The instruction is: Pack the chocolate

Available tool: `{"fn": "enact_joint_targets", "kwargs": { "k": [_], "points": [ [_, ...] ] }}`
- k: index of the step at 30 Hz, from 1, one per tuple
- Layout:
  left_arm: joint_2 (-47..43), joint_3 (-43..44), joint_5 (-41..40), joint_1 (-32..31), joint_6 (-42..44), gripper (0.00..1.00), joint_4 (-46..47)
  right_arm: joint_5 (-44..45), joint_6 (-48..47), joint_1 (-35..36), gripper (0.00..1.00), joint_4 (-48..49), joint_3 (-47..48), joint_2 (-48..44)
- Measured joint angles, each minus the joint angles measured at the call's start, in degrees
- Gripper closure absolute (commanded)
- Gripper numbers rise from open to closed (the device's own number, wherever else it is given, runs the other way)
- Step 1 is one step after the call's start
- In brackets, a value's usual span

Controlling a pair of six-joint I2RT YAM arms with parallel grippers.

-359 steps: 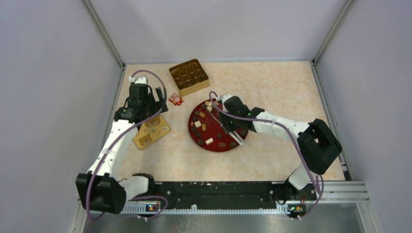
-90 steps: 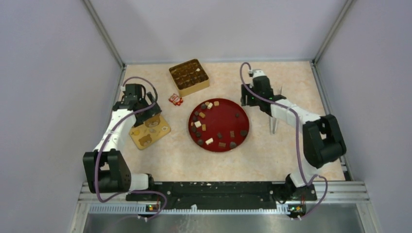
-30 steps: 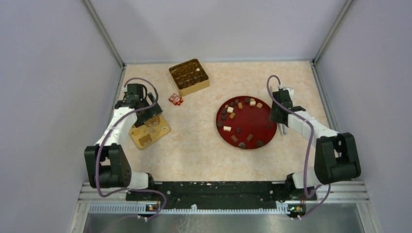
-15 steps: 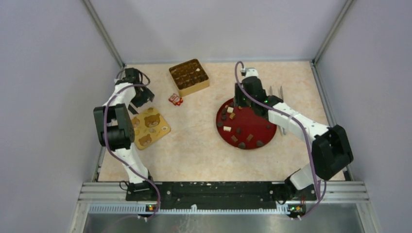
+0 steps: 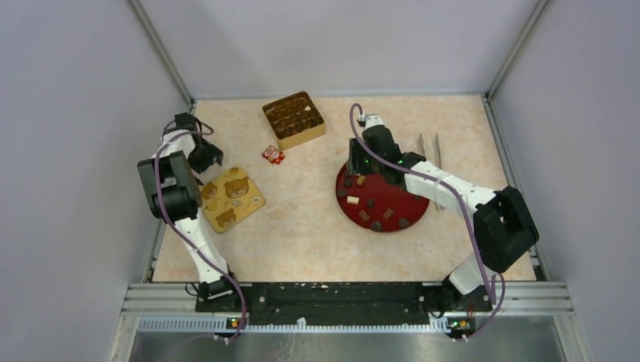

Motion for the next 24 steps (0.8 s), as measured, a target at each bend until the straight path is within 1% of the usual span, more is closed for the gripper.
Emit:
{"fn": "enact_joint_targets", "kwargs": {
  "k": [4, 8, 13, 16, 18, 21, 24],
  "points": [
    [-2.71, -4.13, 1.62, -1.75, 0.39, 0.01, 1.88, -0.70, 0.22, 0.00, 0.57, 0.26, -0.66, 0.00],
    [-6.80, -10.21, 2.91, -5.79, 0.63, 0.01, 3.34, -1.46, 0.44, 0.00, 0.57, 0.35, -0.68, 0.02],
    [-12.26, -17.73, 6.03, -15.04, 0.81, 0.01, 4.63, -3.19, 0.55, 0.00, 0.57, 0.57, -0.68, 0.09],
    [-14.23, -19.91, 8.66, -20.20, 1.55, 0.01, 4.50, -4.22, 0.66, 0.24, 0.56, 0.87, -0.66, 0.13],
    [-15.56, -21.05, 9.62, -21.97, 2.12, 0.01, 4.07, -4.70, 0.68, 0.81, 0.56, 1.22, -0.66, 0.26],
    [-19.56, -22.49, 8.13, -20.68, 3.28, 0.01, 1.18, -6.10, 0.66, 2.27, 0.55, 2.16, -0.63, 1.22],
    [-26.58, -24.59, 5.90, -15.26, 3.78, 0.01, -1.33, -7.65, 0.61, 4.17, 0.54, 2.49, -0.57, 3.15]
  ]
}}
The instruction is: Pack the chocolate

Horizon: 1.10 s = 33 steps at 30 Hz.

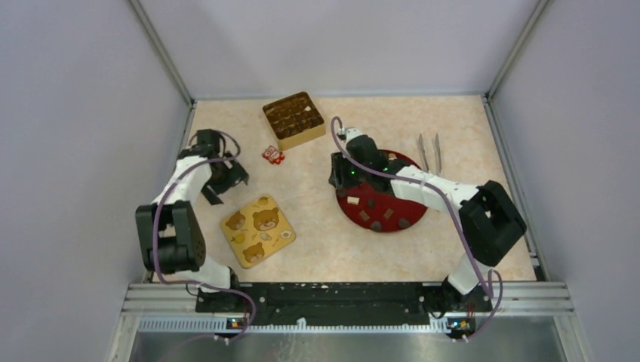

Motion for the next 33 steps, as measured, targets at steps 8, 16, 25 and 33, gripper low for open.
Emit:
{"fn": "enact_joint_targets", "kwargs": {
  "k": [8, 16, 25, 33],
  "points": [
    [-12.66, -11.10, -6.75, 8.09, -2.82, 0.01, -8.50, -3.85, 0.35, 4.96, 0.41, 0.81, 3.08, 7.23],
    [-14.56, -23.32, 3.85, 8.15, -4.20, 0.01, -5.14, -7.08, 0.50, 7.19, 0.39, 2.73, 5.75, 9.86],
    [-19.54, -30.08, 25.83, 7.80, -2.34, 0.01, 10.34, -10.47, 1.95, 7.19, 0.35, 2.14, 7.52, 13.40],
    [-19.54, -29.92, 33.48, 7.50, 2.38, 0.01, 15.50, -12.98, 3.08, 7.04, 0.34, 1.25, 8.76, 17.81]
  ]
}}
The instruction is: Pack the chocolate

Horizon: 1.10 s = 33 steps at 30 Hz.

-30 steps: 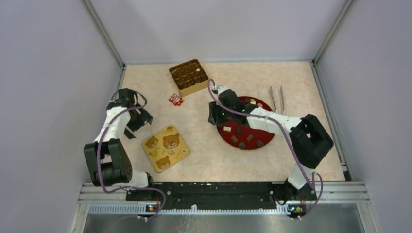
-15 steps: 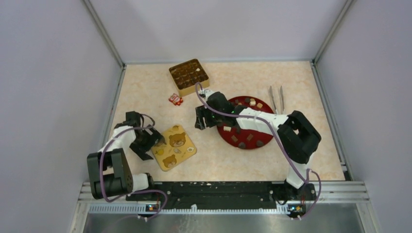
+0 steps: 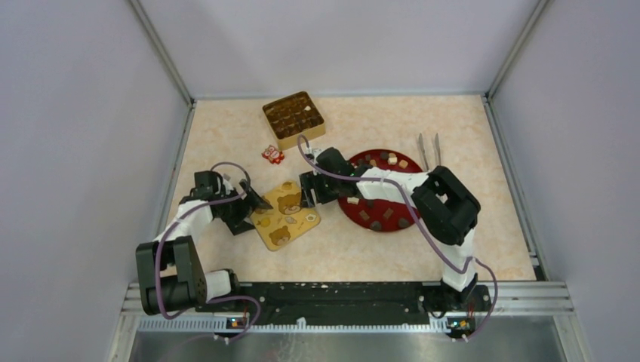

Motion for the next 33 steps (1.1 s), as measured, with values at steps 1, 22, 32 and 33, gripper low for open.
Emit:
{"fn": "enact_joint_targets", "kwargs": {
  "k": [1, 22, 32, 33],
  "points": [
    [0.00, 0.17, -0.42, 0.00, 0.39, 0.01, -0.35, -0.15, 0.24, -0.04, 0.34, -0.02, 0.00, 0.28],
    [-5.35, -9.68, 4.39, -1.51, -9.01, 0.01, 5.27, -4.52, 3.76, -2.67, 0.34, 2.45, 0.00, 2.71],
    [-7.69, -10.97, 6.62, -1.62, -9.68, 0.01, 9.20, -6.80, 4.85, -2.69, 0.35, 4.79, 0.00, 4.07],
    [-8.81, -10.97, 6.25, -1.62, -9.49, 0.01, 9.33, -6.97, 4.87, -2.73, 0.35, 5.11, 0.00, 4.17]
  ]
}}
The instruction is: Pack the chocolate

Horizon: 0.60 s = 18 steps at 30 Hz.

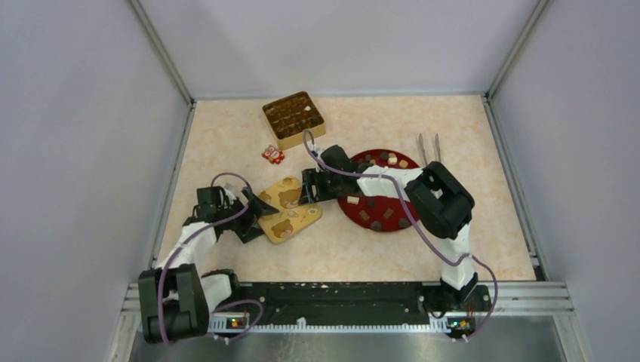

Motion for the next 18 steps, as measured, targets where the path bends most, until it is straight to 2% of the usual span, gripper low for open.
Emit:
{"fn": "enact_joint_targets", "kwargs": {
  "k": [7, 10, 14, 18],
  "points": [
    [-6.86, -0.02, -0.26, 0.00, -0.02, 0.01, 2.05, -0.79, 0.57, -0.17, 0.35, 0.81, 0.00, 0.28],
    [-9.38, -1.09, 0.07, 0.00, -1.55, 0.02, 6.12, -0.94, 0.87, -0.17, 0.35, 1.07, -0.07, 0.31],
    [-10.19, -3.76, 1.44, 0.00, -5.51, 0.11, 12.83, -1.55, 1.31, -0.17, 0.35, 1.38, -0.11, 0.48],
    [-10.19, -4.39, 1.79, 0.00, -7.72, 0.29, 16.15, -2.40, 1.70, -0.20, 0.35, 1.95, -0.11, 0.76]
  ]
}}
